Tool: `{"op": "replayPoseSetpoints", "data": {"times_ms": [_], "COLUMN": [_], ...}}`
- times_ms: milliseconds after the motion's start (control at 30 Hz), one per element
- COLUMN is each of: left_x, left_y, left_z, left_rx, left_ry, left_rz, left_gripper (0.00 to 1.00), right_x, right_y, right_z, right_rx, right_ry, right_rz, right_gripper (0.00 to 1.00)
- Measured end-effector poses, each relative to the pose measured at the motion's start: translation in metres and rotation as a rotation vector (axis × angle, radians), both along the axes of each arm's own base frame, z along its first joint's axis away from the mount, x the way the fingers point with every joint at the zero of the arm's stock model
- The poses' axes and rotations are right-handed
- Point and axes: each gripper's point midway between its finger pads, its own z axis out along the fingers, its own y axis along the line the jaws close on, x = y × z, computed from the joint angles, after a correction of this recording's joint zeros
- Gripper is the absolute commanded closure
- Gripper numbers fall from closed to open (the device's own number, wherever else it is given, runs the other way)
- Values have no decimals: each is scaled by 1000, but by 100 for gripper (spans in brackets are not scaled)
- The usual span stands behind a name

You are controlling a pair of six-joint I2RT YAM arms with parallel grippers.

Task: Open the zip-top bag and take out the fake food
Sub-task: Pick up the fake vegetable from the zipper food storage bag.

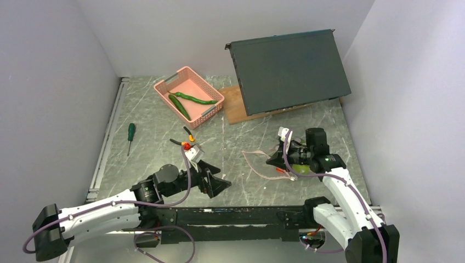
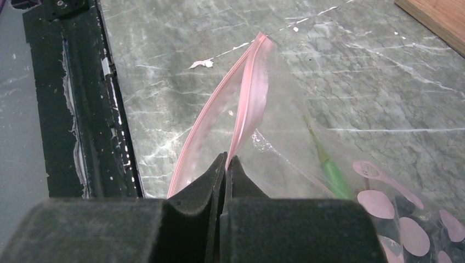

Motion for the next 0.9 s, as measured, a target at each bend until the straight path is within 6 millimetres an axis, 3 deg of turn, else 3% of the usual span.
{"op": "replayPoseSetpoints", "data": {"times_ms": [200,400,633,900], "left_x": [-18,-32,-33,-32], "left_y": [-15,-33,-54,-63], "left_z": [11,-1,-3,-5], "left_rx": [-45,6,36,29], "left_ry": [-28,-35,-60,-70], "left_rz": [-57,-103,-120,-113], "left_gripper": [0,0,0,0], "right_x": [1,1,-1,-5], "right_y": [-3,-6,-7,-5], "right_z": [0,3,5,8], "right_rx": [-3,2,4,15], "right_ry": [0,-15,-32,-38], "right_rz": [-9,-15,-2,20], "right_gripper": [100,100,100,100]}}
